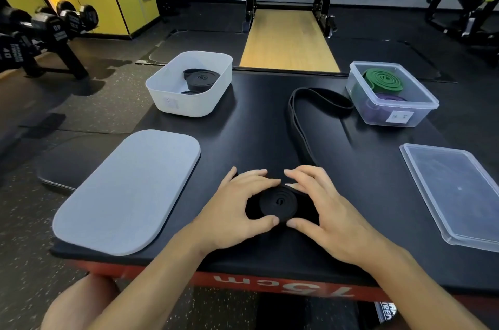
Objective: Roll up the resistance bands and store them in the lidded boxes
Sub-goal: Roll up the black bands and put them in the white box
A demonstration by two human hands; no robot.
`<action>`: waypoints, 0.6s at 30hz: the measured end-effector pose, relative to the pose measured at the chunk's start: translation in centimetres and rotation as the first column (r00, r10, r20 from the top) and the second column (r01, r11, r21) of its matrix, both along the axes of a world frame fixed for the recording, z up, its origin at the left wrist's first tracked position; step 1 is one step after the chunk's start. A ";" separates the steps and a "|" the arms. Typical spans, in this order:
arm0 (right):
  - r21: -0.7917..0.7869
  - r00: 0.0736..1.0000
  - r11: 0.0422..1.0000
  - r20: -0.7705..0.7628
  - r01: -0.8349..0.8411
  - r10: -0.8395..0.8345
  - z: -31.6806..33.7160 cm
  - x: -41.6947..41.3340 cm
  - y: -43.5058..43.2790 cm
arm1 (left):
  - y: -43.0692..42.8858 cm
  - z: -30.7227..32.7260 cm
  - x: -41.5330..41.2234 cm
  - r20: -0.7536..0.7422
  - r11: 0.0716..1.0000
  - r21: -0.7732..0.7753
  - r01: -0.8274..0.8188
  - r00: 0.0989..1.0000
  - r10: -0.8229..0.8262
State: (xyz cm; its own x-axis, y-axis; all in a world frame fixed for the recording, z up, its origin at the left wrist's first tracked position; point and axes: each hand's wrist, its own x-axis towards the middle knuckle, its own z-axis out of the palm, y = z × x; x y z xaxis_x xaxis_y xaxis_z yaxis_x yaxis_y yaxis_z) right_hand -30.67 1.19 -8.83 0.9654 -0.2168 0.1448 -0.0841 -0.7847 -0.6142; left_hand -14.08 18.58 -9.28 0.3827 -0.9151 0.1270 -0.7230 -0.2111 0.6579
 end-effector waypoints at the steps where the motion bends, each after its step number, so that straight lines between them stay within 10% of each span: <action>1: -0.005 1.000 1.000 -0.009 -0.009 0.009 -0.1 0.0 0.0 | -0.1 0.0 0.1 0.006 1.000 0.010 0.011 1.000 -0.011; 7: -0.508 0.993 0.853 0.059 0.119 -0.103 -0.7 -0.6 -2.7 | -0.3 -0.3 -0.3 0.039 0.999 -0.024 -0.044 0.998 0.045; 18: -0.498 0.905 0.755 0.235 0.426 -0.356 -0.3 0.4 2.7 | -0.4 -0.8 -1.2 0.118 0.988 -0.100 -0.119 0.984 0.131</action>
State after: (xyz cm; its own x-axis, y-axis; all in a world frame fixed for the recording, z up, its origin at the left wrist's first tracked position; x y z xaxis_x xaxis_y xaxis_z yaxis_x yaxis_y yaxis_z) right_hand -30.31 3.93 -9.15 0.7808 -0.4273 0.4559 -0.4102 -0.9009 -0.1419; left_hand -15.23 18.19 -10.11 0.4694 -0.8431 0.2625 -0.7718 -0.2473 0.5857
